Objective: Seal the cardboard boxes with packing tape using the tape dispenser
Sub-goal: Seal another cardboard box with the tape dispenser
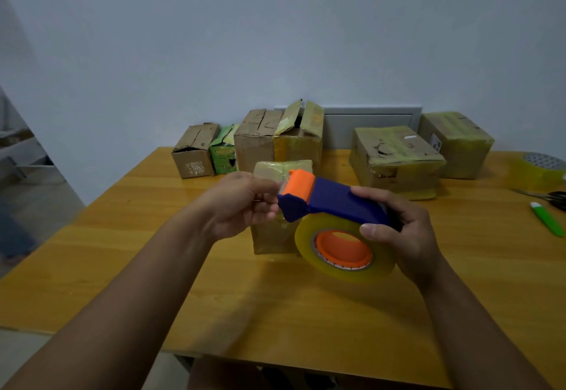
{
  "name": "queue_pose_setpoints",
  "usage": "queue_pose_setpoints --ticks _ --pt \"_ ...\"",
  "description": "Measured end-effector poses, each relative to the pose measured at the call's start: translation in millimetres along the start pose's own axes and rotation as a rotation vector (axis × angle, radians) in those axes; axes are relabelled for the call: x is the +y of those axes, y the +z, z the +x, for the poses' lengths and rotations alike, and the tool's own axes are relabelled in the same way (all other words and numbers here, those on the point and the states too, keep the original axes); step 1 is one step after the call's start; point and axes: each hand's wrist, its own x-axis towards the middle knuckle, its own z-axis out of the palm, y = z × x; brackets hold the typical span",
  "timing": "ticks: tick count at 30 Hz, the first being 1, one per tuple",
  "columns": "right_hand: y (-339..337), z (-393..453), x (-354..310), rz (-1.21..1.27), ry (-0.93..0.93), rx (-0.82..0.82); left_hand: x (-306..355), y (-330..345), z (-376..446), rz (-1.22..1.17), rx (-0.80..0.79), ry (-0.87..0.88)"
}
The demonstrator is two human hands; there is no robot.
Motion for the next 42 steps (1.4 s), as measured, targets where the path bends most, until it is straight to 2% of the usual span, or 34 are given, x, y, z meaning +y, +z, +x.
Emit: queue_pose_setpoints --ticks 6,11,15,21,25,42 --pt "-11.8 3.5 -9.1 -0.217 -0.004 -0.121 9.8 -3.9 1.5 0.249 0.135 0.072" --pt "-38.2 2.9 -17.4 -0.306 0.071 -0.138 20.6 -44.2 3.3 0.241 0.332 0.101" --pt "-49.5 8.2 -11.6 -0.373 0.166 -0.182 5.2 -54.0 6.7 0.320 0.369 0.042" --pt "-54.2 20.6 -10.3 -0.387 0.193 -0.167 -12.1 -45.7 9.1 0.258 0.465 0.098" --pt "-54.9 27.5 -9.1 -0.344 0.163 -0.104 -21.6 -40.4 8.1 0.257 0.473 0.118" --pt "-72.5 34.1 -5.9 -0.357 0.170 -0.122 -42.8 -23.1 8.3 0.172 0.507 0.187"
